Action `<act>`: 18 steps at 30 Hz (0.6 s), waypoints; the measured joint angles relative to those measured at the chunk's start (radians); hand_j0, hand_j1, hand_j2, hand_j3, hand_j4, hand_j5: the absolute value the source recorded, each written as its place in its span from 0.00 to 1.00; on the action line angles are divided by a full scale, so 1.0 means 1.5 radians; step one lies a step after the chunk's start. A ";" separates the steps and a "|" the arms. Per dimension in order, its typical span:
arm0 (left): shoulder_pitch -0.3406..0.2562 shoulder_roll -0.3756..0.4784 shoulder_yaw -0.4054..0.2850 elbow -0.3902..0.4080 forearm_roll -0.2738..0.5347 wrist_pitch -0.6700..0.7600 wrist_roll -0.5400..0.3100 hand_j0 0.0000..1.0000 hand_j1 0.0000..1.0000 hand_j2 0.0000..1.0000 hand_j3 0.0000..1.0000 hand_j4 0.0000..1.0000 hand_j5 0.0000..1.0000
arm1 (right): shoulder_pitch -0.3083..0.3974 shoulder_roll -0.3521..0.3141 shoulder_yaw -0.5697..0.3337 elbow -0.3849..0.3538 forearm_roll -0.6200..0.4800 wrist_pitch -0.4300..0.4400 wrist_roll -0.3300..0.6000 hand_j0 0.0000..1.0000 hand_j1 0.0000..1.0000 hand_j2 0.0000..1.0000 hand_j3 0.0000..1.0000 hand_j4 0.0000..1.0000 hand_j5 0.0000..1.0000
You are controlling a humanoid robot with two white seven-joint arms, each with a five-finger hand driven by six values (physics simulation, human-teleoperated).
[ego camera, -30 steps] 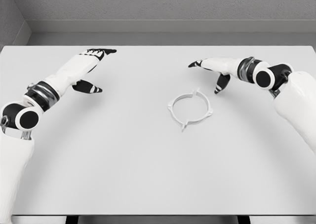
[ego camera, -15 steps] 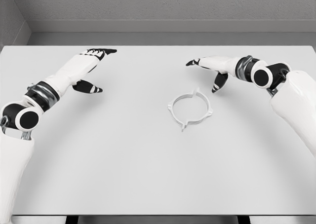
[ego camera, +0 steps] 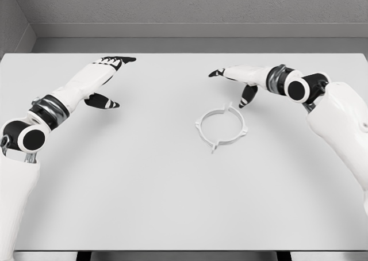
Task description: Assemble PVC drainage pipe clamps
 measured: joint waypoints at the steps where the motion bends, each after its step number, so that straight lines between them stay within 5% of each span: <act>1: 0.000 0.000 0.000 0.000 0.000 0.000 0.000 1.00 1.00 1.00 1.00 1.00 1.00 | 0.001 0.001 0.000 0.000 0.000 0.000 0.000 1.00 1.00 1.00 1.00 1.00 1.00; 18: 0.005 -0.002 0.000 -0.001 0.000 0.000 0.000 1.00 1.00 1.00 1.00 1.00 1.00 | -0.001 0.013 0.001 0.000 0.000 0.001 0.000 1.00 1.00 1.00 1.00 1.00 1.00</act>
